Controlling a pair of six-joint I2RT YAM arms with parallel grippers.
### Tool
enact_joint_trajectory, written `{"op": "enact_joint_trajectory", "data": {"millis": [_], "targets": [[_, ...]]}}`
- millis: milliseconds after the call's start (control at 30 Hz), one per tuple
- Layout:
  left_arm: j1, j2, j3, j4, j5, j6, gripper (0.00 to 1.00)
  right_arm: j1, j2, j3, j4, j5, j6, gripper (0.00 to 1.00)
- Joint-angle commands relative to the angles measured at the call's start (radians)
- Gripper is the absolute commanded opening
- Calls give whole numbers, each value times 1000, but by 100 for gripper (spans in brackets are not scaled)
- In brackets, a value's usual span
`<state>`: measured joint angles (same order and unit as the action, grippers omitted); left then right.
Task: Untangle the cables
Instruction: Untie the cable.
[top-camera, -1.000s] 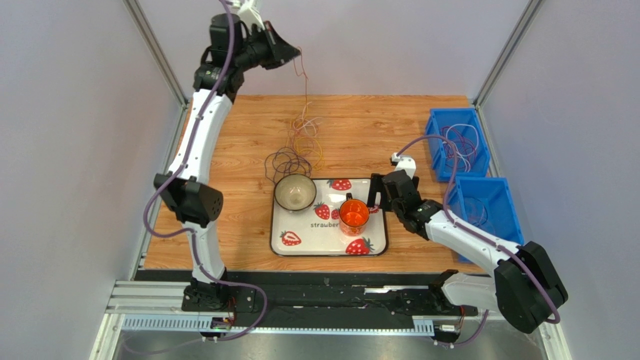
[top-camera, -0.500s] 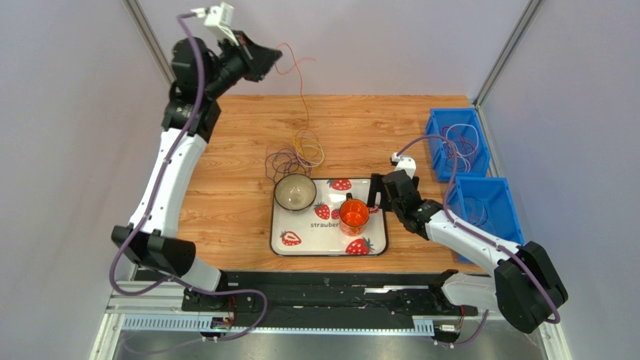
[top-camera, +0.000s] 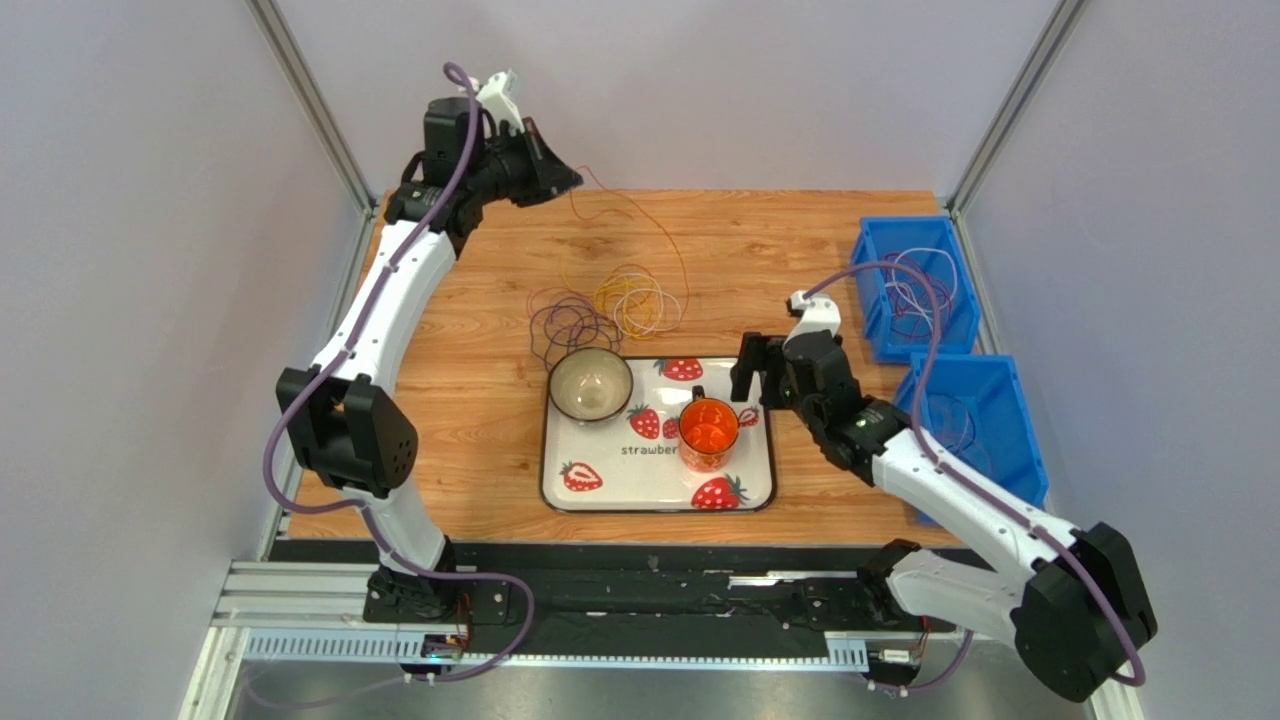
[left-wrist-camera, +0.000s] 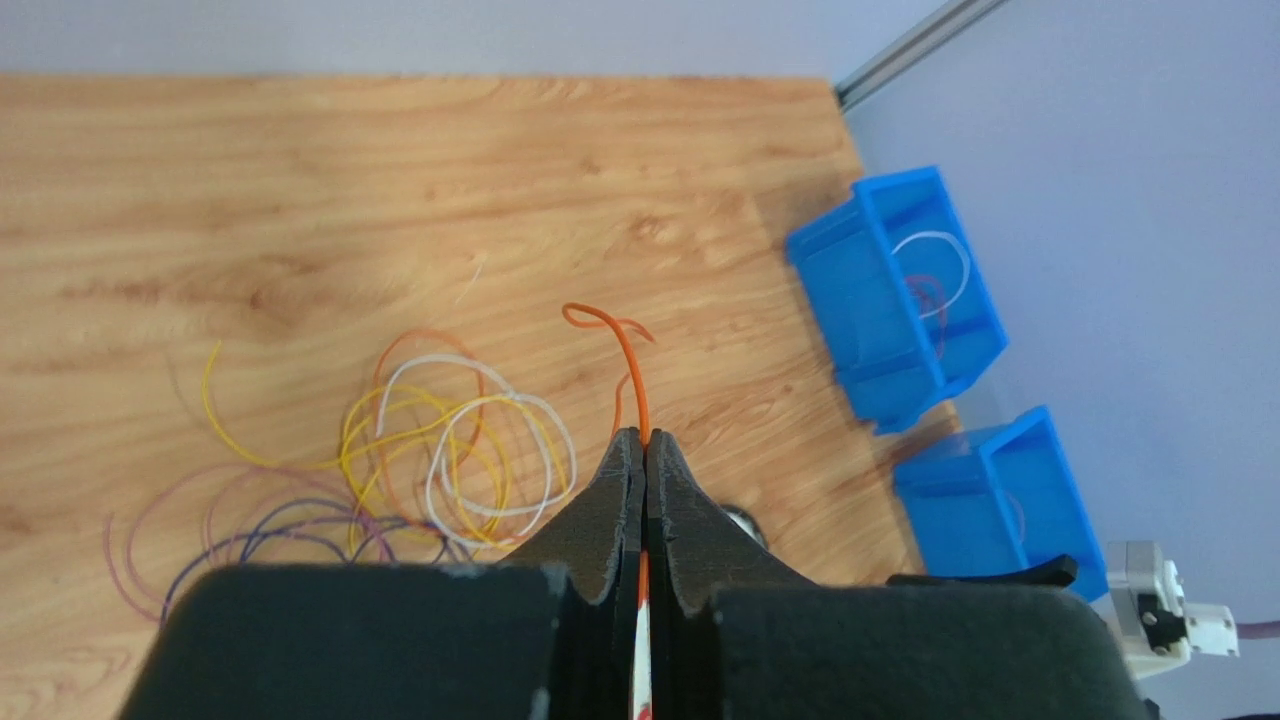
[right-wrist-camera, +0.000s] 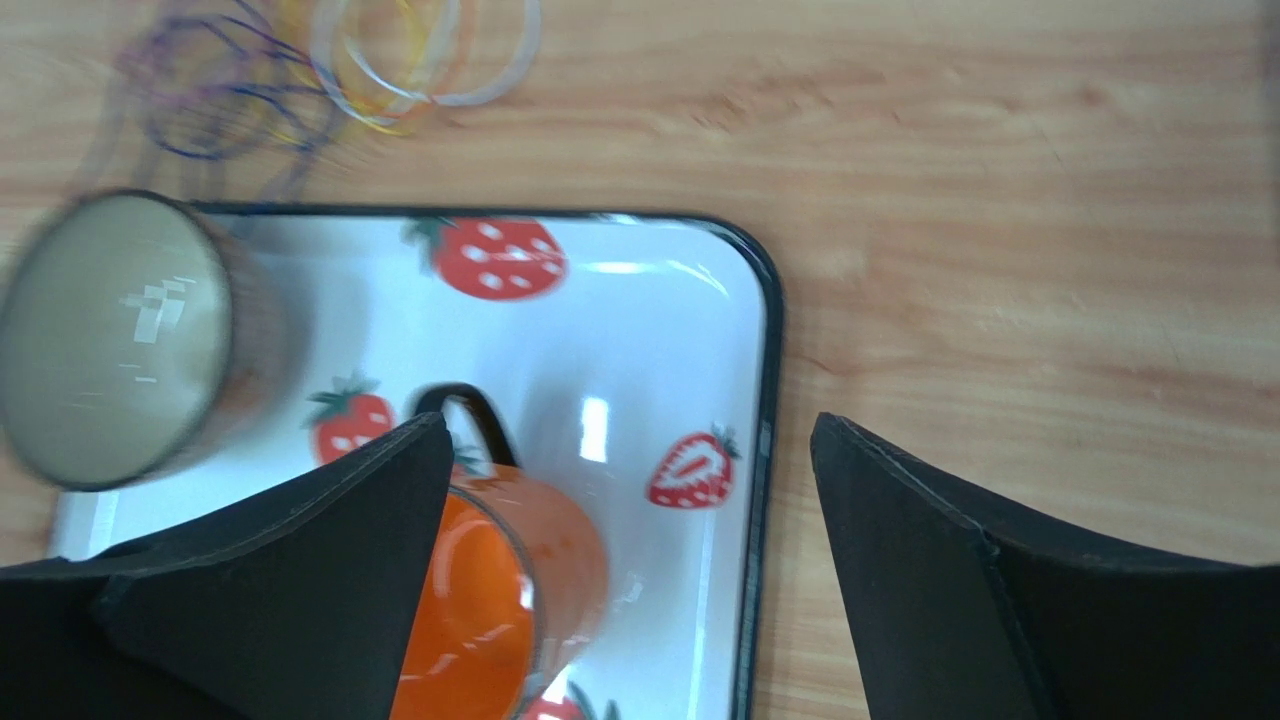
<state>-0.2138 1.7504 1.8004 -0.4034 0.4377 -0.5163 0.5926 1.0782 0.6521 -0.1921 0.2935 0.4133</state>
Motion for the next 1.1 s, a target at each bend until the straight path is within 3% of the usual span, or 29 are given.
{"op": "enact_joint_trajectory", "data": {"millis": [0,500,733,1067], "targets": [[4,-74,94,17,30,-40,0,6,-26,156,34,-129,-53,95],[4,-166,88,20,70,-76,0,6,492,639,-36,-237,-163,93],[7,-189,102,-3,107,-77,0,6,568,707,-32,-260,-134,93],[27,-186,126,9,182,-108,0,16,536,676,23,-223,-116,92]]}}
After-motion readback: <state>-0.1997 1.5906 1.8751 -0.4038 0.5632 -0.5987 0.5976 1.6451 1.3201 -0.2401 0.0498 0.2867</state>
